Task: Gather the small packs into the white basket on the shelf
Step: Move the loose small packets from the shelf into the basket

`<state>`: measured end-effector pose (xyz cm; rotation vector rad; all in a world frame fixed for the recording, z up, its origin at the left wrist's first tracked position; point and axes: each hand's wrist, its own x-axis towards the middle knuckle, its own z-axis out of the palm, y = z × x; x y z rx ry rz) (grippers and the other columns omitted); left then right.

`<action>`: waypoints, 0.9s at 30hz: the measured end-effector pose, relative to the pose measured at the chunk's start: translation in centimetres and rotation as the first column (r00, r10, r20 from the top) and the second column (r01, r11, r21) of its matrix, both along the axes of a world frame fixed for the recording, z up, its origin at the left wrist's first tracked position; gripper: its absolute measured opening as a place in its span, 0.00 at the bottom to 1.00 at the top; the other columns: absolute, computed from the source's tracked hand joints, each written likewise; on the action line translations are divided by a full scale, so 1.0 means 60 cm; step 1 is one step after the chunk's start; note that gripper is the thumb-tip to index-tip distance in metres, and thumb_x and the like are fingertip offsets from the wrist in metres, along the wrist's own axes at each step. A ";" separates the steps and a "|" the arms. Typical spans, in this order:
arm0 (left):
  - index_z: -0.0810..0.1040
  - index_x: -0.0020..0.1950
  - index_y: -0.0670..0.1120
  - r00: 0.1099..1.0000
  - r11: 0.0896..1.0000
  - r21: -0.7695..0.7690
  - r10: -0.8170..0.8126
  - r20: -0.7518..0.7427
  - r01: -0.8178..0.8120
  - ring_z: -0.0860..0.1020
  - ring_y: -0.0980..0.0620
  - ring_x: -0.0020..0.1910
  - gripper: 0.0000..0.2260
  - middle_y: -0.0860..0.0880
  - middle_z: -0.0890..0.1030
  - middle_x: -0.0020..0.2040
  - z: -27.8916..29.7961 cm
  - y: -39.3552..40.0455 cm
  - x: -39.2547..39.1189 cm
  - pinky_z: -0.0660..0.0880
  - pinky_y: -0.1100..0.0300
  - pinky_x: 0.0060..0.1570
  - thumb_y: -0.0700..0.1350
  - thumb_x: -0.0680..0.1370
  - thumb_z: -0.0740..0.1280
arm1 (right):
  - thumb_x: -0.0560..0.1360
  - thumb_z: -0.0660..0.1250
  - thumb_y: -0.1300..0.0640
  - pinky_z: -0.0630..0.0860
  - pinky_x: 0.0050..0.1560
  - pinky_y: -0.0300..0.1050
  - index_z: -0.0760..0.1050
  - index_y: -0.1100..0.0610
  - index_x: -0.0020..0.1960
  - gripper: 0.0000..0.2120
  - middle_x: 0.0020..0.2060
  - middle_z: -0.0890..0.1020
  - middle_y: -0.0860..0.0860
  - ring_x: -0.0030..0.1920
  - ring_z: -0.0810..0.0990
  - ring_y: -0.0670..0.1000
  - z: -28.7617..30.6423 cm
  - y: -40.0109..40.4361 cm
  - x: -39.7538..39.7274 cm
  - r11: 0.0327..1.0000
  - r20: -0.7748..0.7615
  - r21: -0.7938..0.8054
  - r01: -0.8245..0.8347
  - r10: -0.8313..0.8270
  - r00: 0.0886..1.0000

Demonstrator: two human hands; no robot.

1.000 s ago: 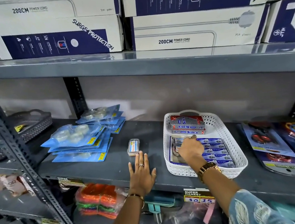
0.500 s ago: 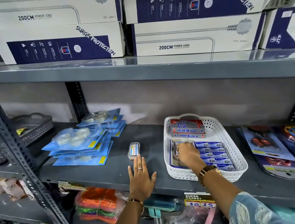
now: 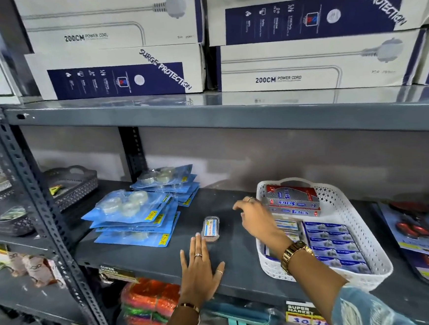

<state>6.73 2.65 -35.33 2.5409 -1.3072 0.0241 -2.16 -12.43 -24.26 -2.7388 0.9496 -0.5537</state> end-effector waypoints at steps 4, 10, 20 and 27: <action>0.37 0.76 0.42 1.000 0.999 0.034 0.006 -0.022 -0.006 0.37 0.47 0.77 0.37 0.44 0.37 0.78 -0.003 0.022 0.036 0.38 0.45 0.74 0.63 0.79 0.49 | 0.74 0.64 0.64 0.74 0.61 0.49 0.74 0.53 0.63 0.18 0.61 0.76 0.54 0.62 0.75 0.56 -0.017 0.006 0.040 0.995 -0.044 0.066 -0.070 0.073 0.996; 0.38 0.76 0.43 0.998 0.995 0.080 -0.051 -0.038 0.054 0.38 0.49 0.77 0.39 0.46 0.37 0.78 -0.004 0.025 0.052 0.40 0.45 0.75 0.66 0.77 0.50 | 0.69 0.72 0.58 0.65 0.70 0.44 0.65 0.55 0.72 0.34 0.70 0.69 0.55 0.70 0.67 0.54 -0.035 0.024 0.103 0.944 -0.137 0.313 -0.104 0.153 0.979; 0.39 0.76 0.42 0.997 0.990 0.122 -0.060 -0.040 0.065 0.38 0.49 0.77 0.39 0.45 0.40 0.79 -0.001 0.025 0.053 0.40 0.44 0.75 0.66 0.77 0.49 | 0.63 0.77 0.49 0.71 0.66 0.48 0.66 0.58 0.70 0.40 0.67 0.69 0.55 0.65 0.73 0.55 -0.041 0.008 0.127 0.926 -0.313 0.377 -0.015 0.142 0.939; 0.39 0.76 0.42 0.998 0.989 0.134 -0.051 -0.029 0.054 0.39 0.49 0.77 0.39 0.45 0.40 0.79 -0.001 0.024 0.051 0.41 0.44 0.75 0.65 0.78 0.50 | 0.58 0.77 0.44 0.73 0.53 0.48 0.67 0.54 0.60 0.36 0.61 0.76 0.55 0.60 0.76 0.57 -0.041 0.014 0.094 0.945 -0.398 0.328 -0.004 0.142 0.906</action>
